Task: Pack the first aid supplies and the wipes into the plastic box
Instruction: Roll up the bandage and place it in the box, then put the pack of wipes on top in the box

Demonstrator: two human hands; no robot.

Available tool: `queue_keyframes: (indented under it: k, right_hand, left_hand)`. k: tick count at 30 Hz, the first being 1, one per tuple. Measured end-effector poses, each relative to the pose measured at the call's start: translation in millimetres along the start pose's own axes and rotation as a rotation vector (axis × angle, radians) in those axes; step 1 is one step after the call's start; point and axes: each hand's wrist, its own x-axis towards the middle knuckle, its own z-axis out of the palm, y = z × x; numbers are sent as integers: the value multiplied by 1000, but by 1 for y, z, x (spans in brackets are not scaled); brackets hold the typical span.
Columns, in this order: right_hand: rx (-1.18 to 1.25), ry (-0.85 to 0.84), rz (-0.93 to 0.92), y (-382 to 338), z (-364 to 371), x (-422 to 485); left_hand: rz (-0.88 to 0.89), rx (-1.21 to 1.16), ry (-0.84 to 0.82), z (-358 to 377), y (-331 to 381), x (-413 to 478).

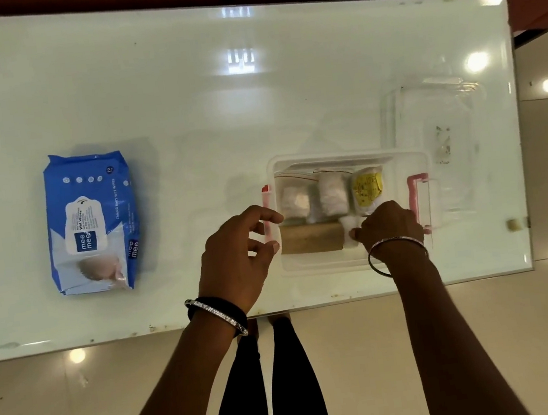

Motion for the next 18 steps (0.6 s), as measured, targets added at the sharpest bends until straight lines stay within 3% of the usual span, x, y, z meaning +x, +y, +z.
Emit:
queue_keyframes:
  k: [5,9,14,18]
  right_hand:
    - [-33,274,-40,-1,-19,-30]
    - [99,469,-339,-40,-21,-59]
    - [292,357,-780,-111,1,-84]
    - [347,189,-964,-172,36,-94]
  left_hand:
    - [-3,-76,124,-10,-13,-6]
    - [-110,-201,268,-33,-36,-10]
    - [-246,-334,432,-63,-70,-17]
    - [-345,-415,635,-80,-98,-26]
